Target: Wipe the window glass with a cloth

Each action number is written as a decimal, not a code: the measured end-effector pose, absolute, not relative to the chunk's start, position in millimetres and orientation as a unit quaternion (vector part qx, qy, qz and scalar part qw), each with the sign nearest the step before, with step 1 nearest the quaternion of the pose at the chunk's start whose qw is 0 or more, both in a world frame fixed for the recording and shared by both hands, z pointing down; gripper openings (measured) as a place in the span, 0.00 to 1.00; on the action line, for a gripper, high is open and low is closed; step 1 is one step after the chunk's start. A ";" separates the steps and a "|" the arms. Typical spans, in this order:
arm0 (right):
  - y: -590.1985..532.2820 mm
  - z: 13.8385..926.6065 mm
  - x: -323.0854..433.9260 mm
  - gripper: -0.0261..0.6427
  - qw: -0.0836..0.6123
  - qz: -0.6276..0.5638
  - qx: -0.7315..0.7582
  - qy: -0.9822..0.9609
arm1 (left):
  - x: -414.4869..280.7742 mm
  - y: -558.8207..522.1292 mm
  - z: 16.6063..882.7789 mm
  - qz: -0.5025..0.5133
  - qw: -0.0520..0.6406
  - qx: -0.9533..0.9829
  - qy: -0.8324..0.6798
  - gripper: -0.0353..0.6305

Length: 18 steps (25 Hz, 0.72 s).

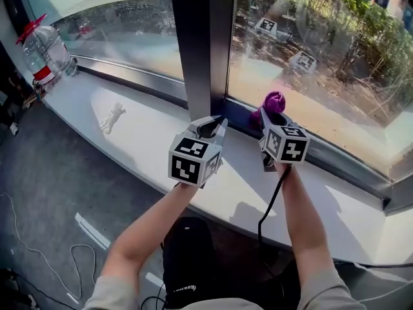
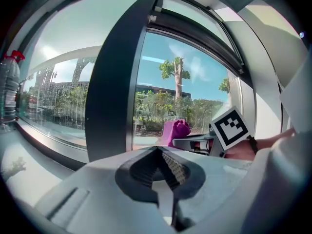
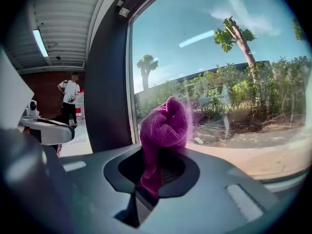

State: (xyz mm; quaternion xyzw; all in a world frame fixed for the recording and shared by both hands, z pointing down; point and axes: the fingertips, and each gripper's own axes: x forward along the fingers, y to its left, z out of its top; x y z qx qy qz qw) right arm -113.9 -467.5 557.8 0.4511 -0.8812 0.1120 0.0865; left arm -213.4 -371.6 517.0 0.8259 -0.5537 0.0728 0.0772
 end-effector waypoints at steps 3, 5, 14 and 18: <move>-474.3 560.9 -149.3 0.15 0.099 0.114 0.431 -0.890 | -231.5 -369.8 516.9 0.071 0.076 0.818 -0.565 0.05; -477.9 561.9 -170.5 0.15 0.115 0.109 0.417 -0.895 | -237.7 -368.4 512.0 0.069 0.072 0.816 -0.570 0.05; -481.8 569.4 -227.9 0.15 0.128 0.109 0.378 -0.911 | -245.3 -354.0 502.4 0.062 0.061 0.814 -0.574 0.05; -477.4 563.5 -231.4 0.15 0.116 0.107 0.352 -0.923 | -247.3 -351.7 494.3 0.061 0.057 0.813 -0.576 0.05</move>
